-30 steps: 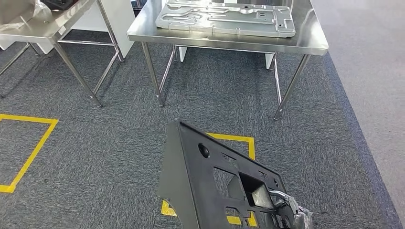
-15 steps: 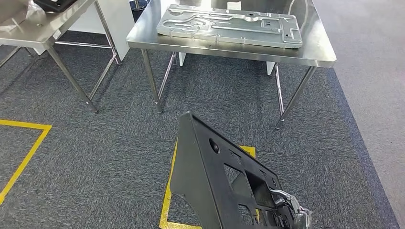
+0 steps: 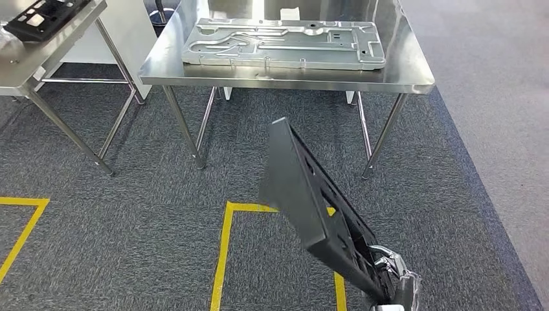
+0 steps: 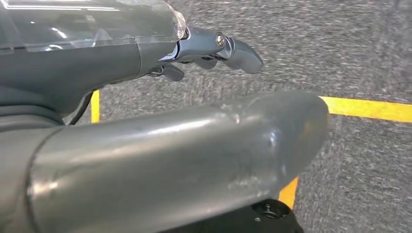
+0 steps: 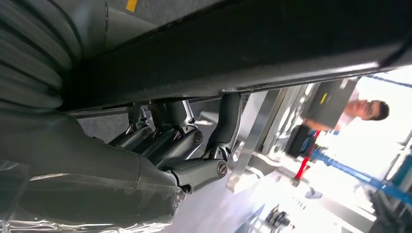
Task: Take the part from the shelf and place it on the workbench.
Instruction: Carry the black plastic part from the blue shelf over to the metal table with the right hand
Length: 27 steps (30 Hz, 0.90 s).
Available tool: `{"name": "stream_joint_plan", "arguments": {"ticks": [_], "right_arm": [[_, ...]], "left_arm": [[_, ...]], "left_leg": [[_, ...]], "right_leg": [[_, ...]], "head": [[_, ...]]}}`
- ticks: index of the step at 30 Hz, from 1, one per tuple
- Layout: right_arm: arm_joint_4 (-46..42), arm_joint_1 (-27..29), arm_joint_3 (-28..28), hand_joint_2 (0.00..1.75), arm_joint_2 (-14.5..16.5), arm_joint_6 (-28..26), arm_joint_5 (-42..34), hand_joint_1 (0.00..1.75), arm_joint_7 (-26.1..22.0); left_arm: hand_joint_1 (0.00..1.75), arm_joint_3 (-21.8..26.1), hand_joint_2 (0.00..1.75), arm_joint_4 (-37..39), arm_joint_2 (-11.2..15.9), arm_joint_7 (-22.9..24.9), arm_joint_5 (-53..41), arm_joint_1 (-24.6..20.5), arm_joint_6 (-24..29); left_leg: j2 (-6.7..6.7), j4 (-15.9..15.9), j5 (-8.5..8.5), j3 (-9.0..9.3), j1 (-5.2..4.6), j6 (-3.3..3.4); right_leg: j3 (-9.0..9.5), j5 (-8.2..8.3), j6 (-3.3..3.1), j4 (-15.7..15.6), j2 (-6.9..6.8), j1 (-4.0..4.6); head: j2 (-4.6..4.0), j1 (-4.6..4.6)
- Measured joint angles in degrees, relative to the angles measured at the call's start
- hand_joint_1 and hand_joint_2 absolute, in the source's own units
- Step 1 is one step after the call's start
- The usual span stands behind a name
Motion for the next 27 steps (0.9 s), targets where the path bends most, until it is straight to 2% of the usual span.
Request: {"name": "stream_joint_plan", "arguments": {"ticks": [1, 2, 4, 6, 7, 8, 10, 11, 12, 13, 14, 15, 16, 17, 18, 20, 21, 23, 24, 25, 26, 27], "right_arm": [[0.2, -0.8, -0.1, 1.75, 0.0, -1.4, 1.1, 1.75, 1.5], [0.5, -1.7, -0.3, 1.75, 0.0, -3.1, 2.7, 1.75, 3.0], [1.1, -3.6, -0.9, 1.75, 0.0, -6.9, 6.2, 1.75, 5.5], [1.5, -5.4, -1.6, 1.75, -0.2, -9.1, 8.3, 1.75, 6.8], [1.6, -6.2, -1.8, 1.75, -0.2, -9.6, 8.7, 1.75, 7.0], [1.8, -6.8, -2.0, 1.75, -0.2, -9.7, 9.0, 1.75, 7.1], [2.1, -7.4, -2.4, 1.75, -0.3, -9.8, 9.2, 1.75, 7.2], [2.3, -7.5, -2.5, 1.75, -0.4, -9.8, 9.2, 1.75, 7.3], [2.5, -7.6, -2.7, 1.75, -0.4, -9.8, 9.2, 1.75, 7.3], [2.7, -7.6, -2.8, 1.75, -0.5, -9.8, 9.3, 1.75, 7.3], [2.8, -7.7, -2.9, 1.75, -0.5, -9.8, 9.3, 1.75, 7.3], [3.0, -7.9, -3.0, 1.75, -0.5, -10.0, 9.6, 1.75, 7.5], [3.1, -8.1, -3.2, 1.75, -0.6, -10.5, 10.4, 1.75, 7.9], [3.3, -8.4, -3.3, 1.75, -0.6, -11.5, 12.1, 1.75, 8.7], [3.6, -8.9, -3.6, 1.75, -0.7, -12.9, 15.0, 1.75, 10.0], [4.2, -11.2, -4.6, 1.75, -0.9, -15.9, 23.3, 1.75, 13.1], [4.7, -12.9, -5.2, 1.75, -1.0, -16.9, 28.2, 1.75, 14.9], [6.6, -16.8, -5.9, 1.75, -1.8, -17.7, 37.6, 1.75, 18.6], [7.9, -18.7, -6.1, 1.75, -2.3, -17.7, 42.4, 1.75, 20.4], [9.4, -20.6, -6.2, 1.75, -3.0, -17.3, 46.9, 1.75, 21.8], [10.9, -22.4, -6.0, 1.75, -4.0, -16.3, 50.8, 1.75, 23.2], [12.6, -24.1, -5.5, 1.75, -5.3, -14.9, 53.7, 1.75, 24.8]], "left_arm": [[0.0, -0.2, 0.0, 0.1, 0.1, 0.2, -0.4, 0.0, 0.0], [0.0, -0.4, 0.0, 0.1, 0.2, 0.5, -0.8, 0.0, -0.1], [0.0, -0.8, 0.0, 0.3, 0.4, 1.1, -1.4, -0.1, 0.0], [0.0, -1.2, 0.0, 0.5, 0.4, 1.3, -1.6, -0.1, 0.0], [0.0, -1.4, 0.0, 0.6, 0.4, 1.4, -1.7, -0.3, 0.0], [0.0, -1.6, 0.0, 0.7, 0.4, 1.4, -1.7, -0.4, 0.0], [0.0, -1.7, 0.0, 0.9, 0.4, 1.4, -1.7, -0.5, 0.0], [0.0, -1.8, 0.0, 0.9, 0.4, 1.4, -1.7, -0.5, 0.0], [0.0, -1.8, 0.0, 1.0, 0.4, 1.4, -1.7, -0.4, 0.0], [0.0, -1.8, 0.0, 1.1, 0.4, 1.4, -1.7, -0.3, 0.0], [0.0, -1.8, 0.0, 1.2, 0.4, 1.4, -1.7, -0.2, 0.0], [0.0, -1.8, 0.0, 1.3, 0.4, 1.5, -1.8, -0.1, 0.0], [0.0, -1.9, 0.0, 1.4, 0.4, 1.6, -2.0, -0.1, 0.0], [0.0, -2.0, 0.0, 1.5, 0.4, 1.7, -2.3, -0.2, 0.0], [0.0, -2.2, 0.0, 1.6, 0.4, 1.9, -2.7, -0.2, 0.0], [0.0, -2.8, 0.0, 1.6, 0.5, 2.3, -3.5, -0.4, 0.0], [0.0, -3.1, 0.0, 1.7, 0.6, 2.4, -3.9, -0.5, 0.0], [0.0, -3.6, 0.0, 1.8, 0.8, 2.5, -4.6, -1.0, 0.0], [0.0, -3.9, 0.0, 1.9, 1.0, 2.5, -4.9, -1.2, -0.1], [0.0, -4.2, 0.0, 2.0, 1.1, 2.5, -5.1, -1.4, -0.2], [0.0, -4.5, 0.0, 2.0, 1.2, 2.5, -5.4, -1.4, -0.3], [0.0, -4.7, 0.0, 2.1, 1.3, 2.4, -5.6, -1.3, -0.4]], "left_leg": [[-0.05, -2.3, 1.83, 0.34, -0.34, 0.43], [-0.1, -3.8, 2.96, 0.64, -0.67, 0.84], [-0.38, -4.9, 2.92, 1.37, -0.93, 1.51], [-0.54, -6.3, 3.68, 3.1, -0.59, 2.27], [-0.55, -6.8, 3.72, 3.96, -0.41, 2.51], [-0.56, -7.1, 3.69, 4.67, -0.26, 2.65], [-0.72, -7.4, 3.01, 5.52, -0.16, 2.65], [-0.82, -7.4, 2.54, 5.99, -0.11, 2.53], [-0.93, -7.4, 1.96, 6.62, -0.04, 2.4], [-1.02, -7.4, 1.3, 7.42, 0.07, 2.23], [-1.06, -7.4, 0.59, 8.3, 0.18, 2.04], [-1.08, -7.4, -0.18, 9.13, 0.27, 1.81], [-1.13, -7.5, -0.87, 9.89, 0.31, 1.51], [-1.13, -7.7, -1.45, 10.34, 0.3, 1.13], [-1.09, -7.8, -1.78, 10.95, 0.25, 0.7], [-0.92, -7.5, -1.37, 11.43, 0.16, -0.19], [-0.81, -6.2, -0.74, 11.3, 0.19, -0.51], [-0.69, -0.8, -0.24, 8.47, 0.3, -0.87], [-0.69, 2.7, -0.95, 6.26, 0.35, -0.92], [-0.7, 5.8, -2.57, 3.66, 0.35, -0.96], [-0.69, 7.9, -4.56, 1.32, 0.35, -0.98], [-0.69, 8.6, -6.27, -0.65, 0.34, -0.95]], "right_leg": [[0.45, -0.46, 0.26, 0.0, 0.15, -0.02], [0.82, -0.87, 0.64, -0.2, 0.28, -0.09], [1.51, -0.74, 1.59, 0.2, 0.51, -0.16], [1.69, -0.25, 2.3, 2.0, 0.34, -0.15], [0.87, -0.45, 2.57, 3.8, 0.27, -0.17], [-0.82, -1.16, 2.88, 6.5, 0.18, -0.26], [-5.58, -3.83, 3.6, 12.2, 0.11, -0.52], [-7.7, -5.08, 3.91, 14.0, 0.08, -0.67], [-9.16, -5.55, 4.12, 14.2, 0.06, -0.81], [-9.83, -4.74, 4.28, 12.7, 0.04, -0.94], [-9.86, -2.57, 4.32, 9.9, 0.0, -1.03], [-9.63, 1.06, 4.24, 6.8, -0.11, -1.1], [-9.53, 3.85, 4.01, 4.1, -0.3, -1.0], [-9.43, 5.94, 3.56, 2.5, -0.48, -0.83], [-9.37, 6.96, 3.03, 1.7, -0.53, -0.69], [-8.55, 6.35, 1.98, 1.2, -0.25, -0.61], [-7.76, 6.11, 1.53, 0.7, -0.06, -0.72], [-5.92, 5.49, 0.79, -0.3, 0.09, -0.85], [-5.1, 5.05, 0.55, -0.7, 0.06, -0.85], [-4.3, 4.55, 0.42, -0.9, 0.08, -0.83], [-3.52, 4.02, 0.37, -1.1, 0.13, -0.82], [-2.61, 3.37, 0.38, -1.2, 0.22, -0.79]], "head": [[-0.01, 0.03], [-0.01, 0.05], [-0.01, 0.03], [0.0, 0.09], [0.0, 0.21], [0.0, 0.35], [0.01, 0.52], [0.01, 0.52], [0.01, 0.49], [0.01, 0.51], [0.01, 0.51], [0.0, 0.57], [0.0, 0.54], [0.0, 0.52], [0.0, 0.48], [0.01, 0.34], [0.01, 0.27], [0.01, -0.07], [0.01, -0.21], [0.01, -0.37], [0.01, -0.44], [0.01, -0.54]]}}
